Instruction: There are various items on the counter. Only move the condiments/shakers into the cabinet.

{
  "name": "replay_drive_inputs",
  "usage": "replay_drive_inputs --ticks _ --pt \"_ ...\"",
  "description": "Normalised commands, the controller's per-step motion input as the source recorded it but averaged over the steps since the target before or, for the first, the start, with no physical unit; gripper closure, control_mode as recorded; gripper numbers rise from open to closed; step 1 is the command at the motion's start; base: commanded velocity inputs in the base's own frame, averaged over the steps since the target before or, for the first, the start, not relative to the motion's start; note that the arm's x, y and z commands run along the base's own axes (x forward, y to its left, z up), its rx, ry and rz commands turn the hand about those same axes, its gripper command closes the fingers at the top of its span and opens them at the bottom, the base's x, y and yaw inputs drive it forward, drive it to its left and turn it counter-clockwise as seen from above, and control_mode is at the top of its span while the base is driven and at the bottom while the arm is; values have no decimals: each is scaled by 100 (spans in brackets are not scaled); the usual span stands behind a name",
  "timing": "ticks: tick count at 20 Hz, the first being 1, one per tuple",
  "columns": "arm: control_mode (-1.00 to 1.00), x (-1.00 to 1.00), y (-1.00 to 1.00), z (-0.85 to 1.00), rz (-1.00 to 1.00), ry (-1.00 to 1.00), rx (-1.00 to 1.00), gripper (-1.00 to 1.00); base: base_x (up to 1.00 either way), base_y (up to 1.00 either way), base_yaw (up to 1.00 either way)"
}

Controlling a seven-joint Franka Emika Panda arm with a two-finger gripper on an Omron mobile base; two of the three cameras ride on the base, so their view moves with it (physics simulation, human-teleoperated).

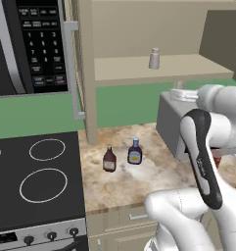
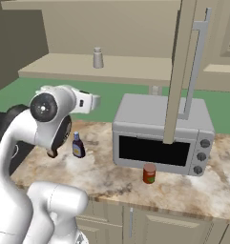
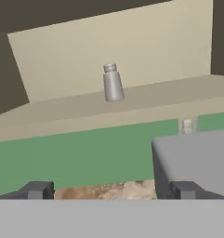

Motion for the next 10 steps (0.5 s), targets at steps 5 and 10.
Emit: replay_drive_inputs --ticks 5,10 --pt "-100 -86 6 -89 5 40 -6 -100 0 0 0" --pt "-100 -25 17 -77 4 34 -14 -100 0 0 0"
